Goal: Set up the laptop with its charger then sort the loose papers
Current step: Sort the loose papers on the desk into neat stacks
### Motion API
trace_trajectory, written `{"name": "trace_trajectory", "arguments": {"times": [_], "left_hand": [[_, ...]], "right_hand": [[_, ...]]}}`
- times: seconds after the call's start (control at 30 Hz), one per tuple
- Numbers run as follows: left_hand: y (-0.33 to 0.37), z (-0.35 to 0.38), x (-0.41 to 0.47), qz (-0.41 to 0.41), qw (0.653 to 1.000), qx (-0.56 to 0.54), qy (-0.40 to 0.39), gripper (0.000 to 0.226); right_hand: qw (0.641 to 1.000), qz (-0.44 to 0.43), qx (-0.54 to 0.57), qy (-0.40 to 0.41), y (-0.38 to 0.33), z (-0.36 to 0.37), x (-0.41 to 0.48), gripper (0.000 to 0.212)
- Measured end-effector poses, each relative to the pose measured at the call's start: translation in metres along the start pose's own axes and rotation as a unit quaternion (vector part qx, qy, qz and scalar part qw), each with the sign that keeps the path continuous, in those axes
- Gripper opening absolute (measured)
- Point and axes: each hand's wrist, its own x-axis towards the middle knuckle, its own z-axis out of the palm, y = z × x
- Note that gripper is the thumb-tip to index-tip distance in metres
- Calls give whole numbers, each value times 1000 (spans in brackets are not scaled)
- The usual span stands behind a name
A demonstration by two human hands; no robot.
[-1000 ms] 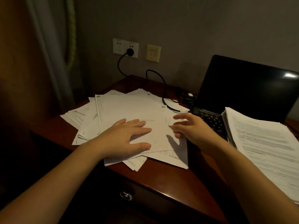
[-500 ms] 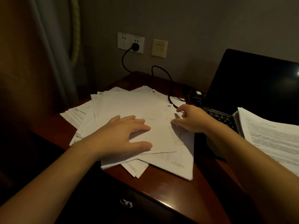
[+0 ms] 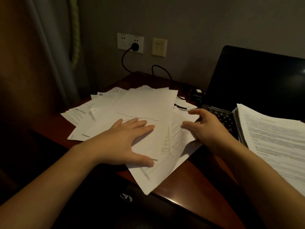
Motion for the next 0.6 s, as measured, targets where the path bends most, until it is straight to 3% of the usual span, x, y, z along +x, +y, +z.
{"name": "trace_trajectory", "arguments": {"times": [0.13,0.27,0.43,0.53,0.6], "left_hand": [[2,1,-2,-36,999,13,23,92],[5,4,-4,-8,994,19,111,63],[5,4,1,-3,996,11,89,85],[5,5,8,-4,992,22,127,79],[5,5,10,42,984,39,171,64]], "right_hand": [[1000,-11,6,-8,16,5,-14,57],[999,-13,43,-8,18,8,-21,54],[996,-28,80,30,22,17,-22,53],[993,24,95,-62,20,7,-19,65],[981,67,109,-145,16,-1,-17,83]]}}
